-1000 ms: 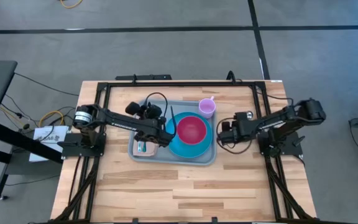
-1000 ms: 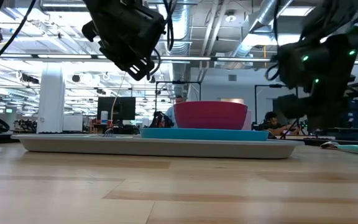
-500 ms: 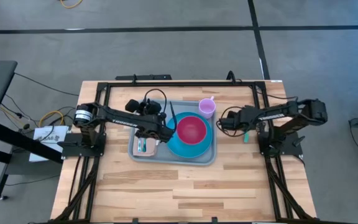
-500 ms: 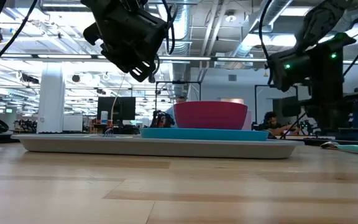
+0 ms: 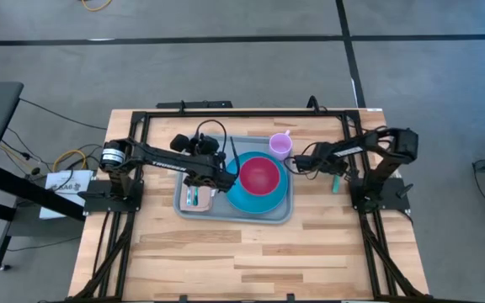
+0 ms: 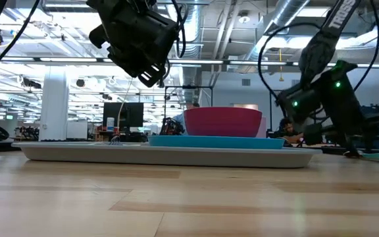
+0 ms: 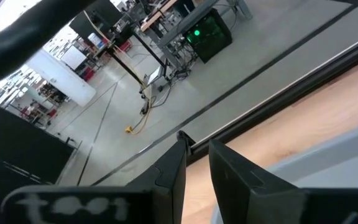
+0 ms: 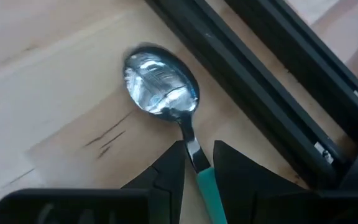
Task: Set up tray
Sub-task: Put the blue spoon on the brown napkin to the right of the fork
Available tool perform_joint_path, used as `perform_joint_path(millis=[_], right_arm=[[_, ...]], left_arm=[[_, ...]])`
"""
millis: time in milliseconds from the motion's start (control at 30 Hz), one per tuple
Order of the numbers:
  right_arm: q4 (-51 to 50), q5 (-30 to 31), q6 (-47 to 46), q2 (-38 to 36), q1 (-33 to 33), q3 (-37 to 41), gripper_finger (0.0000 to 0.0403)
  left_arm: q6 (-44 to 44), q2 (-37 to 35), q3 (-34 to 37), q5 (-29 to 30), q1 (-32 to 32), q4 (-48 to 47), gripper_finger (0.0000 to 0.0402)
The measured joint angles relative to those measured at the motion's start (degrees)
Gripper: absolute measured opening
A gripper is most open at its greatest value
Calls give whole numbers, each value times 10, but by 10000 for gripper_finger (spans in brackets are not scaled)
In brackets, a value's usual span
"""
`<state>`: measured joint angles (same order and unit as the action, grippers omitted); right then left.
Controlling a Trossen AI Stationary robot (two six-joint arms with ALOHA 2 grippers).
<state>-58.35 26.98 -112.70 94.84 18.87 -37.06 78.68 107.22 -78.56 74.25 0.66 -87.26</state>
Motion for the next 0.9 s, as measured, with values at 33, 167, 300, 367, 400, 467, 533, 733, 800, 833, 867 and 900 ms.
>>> perform_joint_path(millis=[33, 167, 300, 367, 400, 467, 533, 733, 800, 833, 867, 900], right_arm=[[4, -2, 1, 8, 6, 0, 77], [23, 12, 28, 32, 23, -1, 77], [43, 39, 45, 43, 33, -1, 77], [48, 47, 50, 44, 34, 0, 77], [51, 49, 56, 44, 34, 0, 77], [58, 55, 72, 44, 30, 0, 77], [68, 62, 76, 44, 22, 1, 77], [109, 96, 50, 45, -20, 1, 77], [122, 104, 47, 45, -33, 1, 77], [130, 108, 47, 45, -38, 1, 77], [138, 113, 47, 45, -45, 1, 77], [145, 117, 47, 45, -51, 1, 77]], left_arm=[[0, 0, 0, 0, 1, 0, 61], [0, 0, 0, 0, 1, 0, 61], [0, 0, 0, -4, 1, 0, 61], [0, 0, 0, -4, 1, 1, 61], [0, 0, 0, -4, 1, 2, 61], [0, 0, 0, -4, 1, 3, 61], [0, 0, 0, -4, 1, 4, 61], [-8, 0, 0, -4, 1, 11, 61], [-15, 0, 0, -4, 1, 14, 61], [-15, 0, 0, -4, 1, 15, 61], [-15, 0, 0, -4, 1, 16, 61], [-16, 0, 0, -4, 1, 18, 61]])
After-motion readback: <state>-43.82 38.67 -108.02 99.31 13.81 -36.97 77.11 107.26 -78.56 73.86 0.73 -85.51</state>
